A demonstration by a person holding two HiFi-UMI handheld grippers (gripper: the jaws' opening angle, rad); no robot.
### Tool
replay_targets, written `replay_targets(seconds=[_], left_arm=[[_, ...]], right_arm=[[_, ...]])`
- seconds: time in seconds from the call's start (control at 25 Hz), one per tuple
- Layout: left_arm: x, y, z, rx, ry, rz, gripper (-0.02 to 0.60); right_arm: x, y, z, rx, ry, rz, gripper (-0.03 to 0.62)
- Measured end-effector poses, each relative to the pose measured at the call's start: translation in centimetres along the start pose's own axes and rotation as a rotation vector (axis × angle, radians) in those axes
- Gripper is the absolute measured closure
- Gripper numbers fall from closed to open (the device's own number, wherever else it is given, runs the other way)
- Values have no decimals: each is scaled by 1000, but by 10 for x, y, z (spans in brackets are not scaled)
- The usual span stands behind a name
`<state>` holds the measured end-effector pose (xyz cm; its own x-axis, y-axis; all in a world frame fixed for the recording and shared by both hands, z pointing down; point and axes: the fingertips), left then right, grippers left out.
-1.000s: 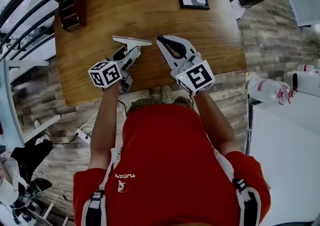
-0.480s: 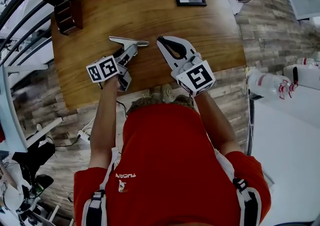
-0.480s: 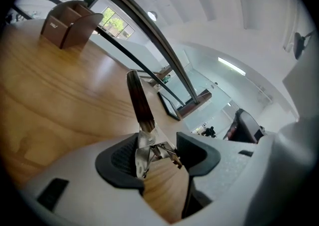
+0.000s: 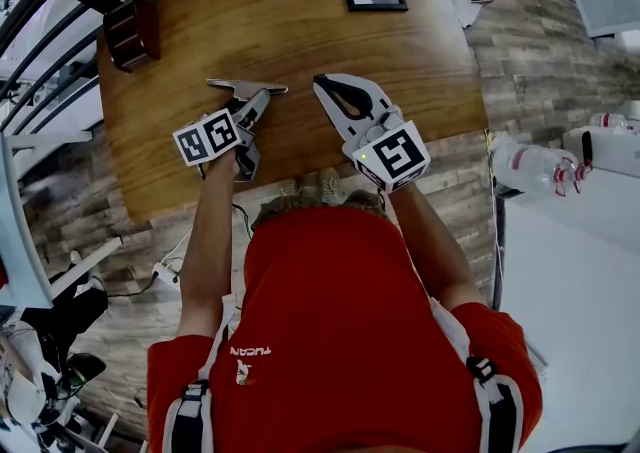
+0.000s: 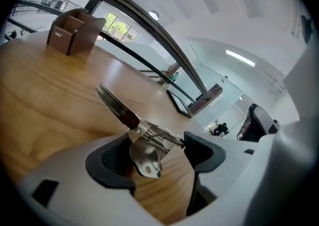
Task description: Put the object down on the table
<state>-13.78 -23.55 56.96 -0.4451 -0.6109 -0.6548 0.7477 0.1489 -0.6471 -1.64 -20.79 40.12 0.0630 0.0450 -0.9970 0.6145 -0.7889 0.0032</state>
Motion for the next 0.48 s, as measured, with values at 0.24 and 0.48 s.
replay_targets(seconds=[0.24, 0.48], left_arm=[[-4, -10, -5, 86, -30, 86, 236], [-7, -18, -10, 138, -45, 167, 230]], right_arm=[[-2, 0, -3, 3, -8, 11, 569], [-5, 1, -4, 7, -7, 19, 569]])
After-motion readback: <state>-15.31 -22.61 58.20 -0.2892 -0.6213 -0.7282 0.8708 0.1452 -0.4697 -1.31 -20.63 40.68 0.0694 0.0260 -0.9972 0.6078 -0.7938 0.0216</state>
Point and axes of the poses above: the fingertips, and each gripper's own axes: z forward along the fingers, y to its right, x out of its top, and after that the axes turned 11 degrees about y, right-handed
